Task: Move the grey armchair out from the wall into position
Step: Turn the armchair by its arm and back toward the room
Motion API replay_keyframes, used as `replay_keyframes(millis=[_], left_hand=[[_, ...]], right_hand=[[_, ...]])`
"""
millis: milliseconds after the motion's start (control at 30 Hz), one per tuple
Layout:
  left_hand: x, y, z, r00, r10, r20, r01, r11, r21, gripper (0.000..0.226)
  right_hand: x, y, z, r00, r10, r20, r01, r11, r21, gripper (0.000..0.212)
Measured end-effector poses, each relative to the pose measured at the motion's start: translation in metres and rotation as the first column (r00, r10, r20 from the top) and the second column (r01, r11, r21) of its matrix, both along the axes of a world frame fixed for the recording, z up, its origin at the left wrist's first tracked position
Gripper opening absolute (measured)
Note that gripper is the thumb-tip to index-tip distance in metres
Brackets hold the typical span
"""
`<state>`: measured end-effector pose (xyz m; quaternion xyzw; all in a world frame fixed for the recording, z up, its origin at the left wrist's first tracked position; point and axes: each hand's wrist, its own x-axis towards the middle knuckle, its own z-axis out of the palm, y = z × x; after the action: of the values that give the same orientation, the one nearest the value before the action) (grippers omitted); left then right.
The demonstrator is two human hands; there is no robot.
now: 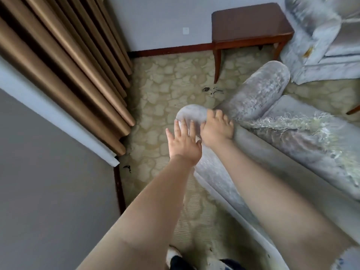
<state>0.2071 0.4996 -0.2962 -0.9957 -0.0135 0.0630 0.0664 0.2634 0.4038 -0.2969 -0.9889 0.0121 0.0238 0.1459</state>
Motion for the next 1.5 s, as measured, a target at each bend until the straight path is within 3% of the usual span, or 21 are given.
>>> replay_keyframes(millis=[233,367,433,533,700,867,1000,1067,1167,1367,1433,1500], left_hand=[[0.072,0.052,-0.006,0.976,-0.219,-0.014,0.218,0.975,-0.048,0.066],[0.128,0.064,-0.012,0.915,-0.401,-0.040,0.396,0.914,-0.094,0.063],[0.160,0.070,-0.018,0.846,-0.530,-0.060,0.519,0.844,-0.139,0.062],[0.199,0.076,-0.023,0.628,-0.772,-0.097,0.748,0.634,-0.197,0.064],[0.239,0.067,-0.017,0.265,-0.962,-0.073,0.947,0.273,-0.167,0.067],[0.269,0.036,-0.012,-0.092,-0.995,-0.033,0.991,-0.088,-0.097,0.063],[0.279,0.016,-0.015,-0.268,-0.963,-0.034,0.962,-0.265,-0.066,0.065],[0.283,0.014,-0.018,-0.340,-0.941,0.004,0.937,-0.339,-0.082,0.058],[0.293,0.014,-0.022,-0.400,-0.915,0.054,0.903,-0.403,-0.150,0.040],[0.288,-0.008,-0.014,-0.255,-0.962,0.097,0.882,-0.272,-0.384,0.026],[0.274,-0.027,-0.008,-0.319,-0.937,0.144,0.845,-0.350,-0.404,0.026],[0.254,-0.042,0.001,-0.494,-0.851,0.179,0.756,-0.522,-0.395,0.027]], right_hand=[[0.057,0.037,0.001,0.978,-0.191,-0.081,0.191,0.982,-0.011,0.039],[0.086,0.034,-0.009,0.951,-0.261,-0.167,0.265,0.964,0.001,0.041],[0.090,0.035,-0.023,0.955,-0.286,-0.076,0.284,0.958,-0.041,0.044],[0.090,0.035,-0.034,0.945,-0.328,0.002,0.327,0.941,-0.093,0.041],[0.087,0.036,-0.029,0.934,-0.357,-0.002,0.355,0.930,-0.097,0.036],[0.082,0.040,-0.026,0.852,-0.516,0.092,0.518,0.855,0.006,0.027],[0.079,0.053,-0.019,0.738,-0.664,0.123,0.666,0.745,0.023,0.027],[0.080,0.061,-0.021,0.626,-0.766,0.149,0.774,0.634,0.008,0.027],[0.083,0.086,-0.030,0.325,-0.924,0.203,0.945,0.327,-0.022,0.035],[0.127,0.123,-0.034,-0.237,-0.970,0.061,0.969,-0.232,0.085,0.061],[0.136,0.122,-0.033,-0.377,-0.924,0.058,0.925,-0.372,0.083,0.063],[0.140,0.121,-0.033,-0.476,-0.878,0.058,0.878,-0.471,0.085,0.068]])
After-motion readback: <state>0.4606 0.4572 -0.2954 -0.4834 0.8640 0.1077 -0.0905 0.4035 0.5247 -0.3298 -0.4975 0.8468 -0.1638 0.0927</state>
